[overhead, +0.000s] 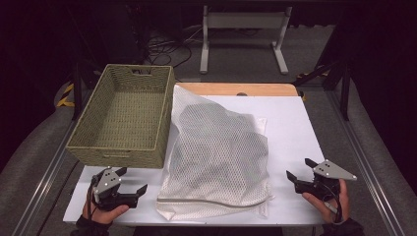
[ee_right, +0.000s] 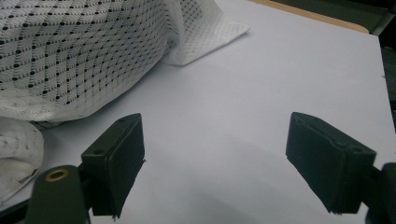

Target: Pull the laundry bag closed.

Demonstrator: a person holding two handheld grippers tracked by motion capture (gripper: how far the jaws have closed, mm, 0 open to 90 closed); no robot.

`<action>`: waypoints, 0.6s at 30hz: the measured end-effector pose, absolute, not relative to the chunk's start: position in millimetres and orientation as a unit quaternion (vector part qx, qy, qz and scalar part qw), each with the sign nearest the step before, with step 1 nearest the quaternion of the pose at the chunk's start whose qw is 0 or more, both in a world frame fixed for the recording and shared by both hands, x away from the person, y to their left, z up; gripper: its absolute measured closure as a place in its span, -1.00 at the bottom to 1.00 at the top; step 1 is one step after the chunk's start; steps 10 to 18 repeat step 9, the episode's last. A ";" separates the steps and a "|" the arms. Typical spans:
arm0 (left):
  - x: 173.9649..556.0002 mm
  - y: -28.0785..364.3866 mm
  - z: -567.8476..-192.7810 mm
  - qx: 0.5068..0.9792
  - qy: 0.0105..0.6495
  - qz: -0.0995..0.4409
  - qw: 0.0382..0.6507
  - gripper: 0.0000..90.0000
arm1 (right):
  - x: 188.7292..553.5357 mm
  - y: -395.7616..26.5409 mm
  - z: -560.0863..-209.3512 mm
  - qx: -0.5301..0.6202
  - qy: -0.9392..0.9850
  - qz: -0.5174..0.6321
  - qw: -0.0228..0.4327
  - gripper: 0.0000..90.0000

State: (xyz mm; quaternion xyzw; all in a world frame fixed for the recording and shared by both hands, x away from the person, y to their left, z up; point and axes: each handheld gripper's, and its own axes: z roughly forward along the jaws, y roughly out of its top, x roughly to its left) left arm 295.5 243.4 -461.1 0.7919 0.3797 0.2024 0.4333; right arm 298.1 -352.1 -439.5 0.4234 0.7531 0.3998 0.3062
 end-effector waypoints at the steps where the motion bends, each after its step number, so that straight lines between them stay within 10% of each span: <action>1: 296.2 243.0 -461.0 0.793 0.376 0.204 0.433 -0.84 | 297.4 -352.2 -439.4 0.424 0.753 0.400 0.306 -0.55; 18: 299.2 241.2 -460.5 0.794 0.373 0.201 0.435 -0.83 | 293.1 -349.9 -439.5 0.425 0.753 0.402 0.301 -0.54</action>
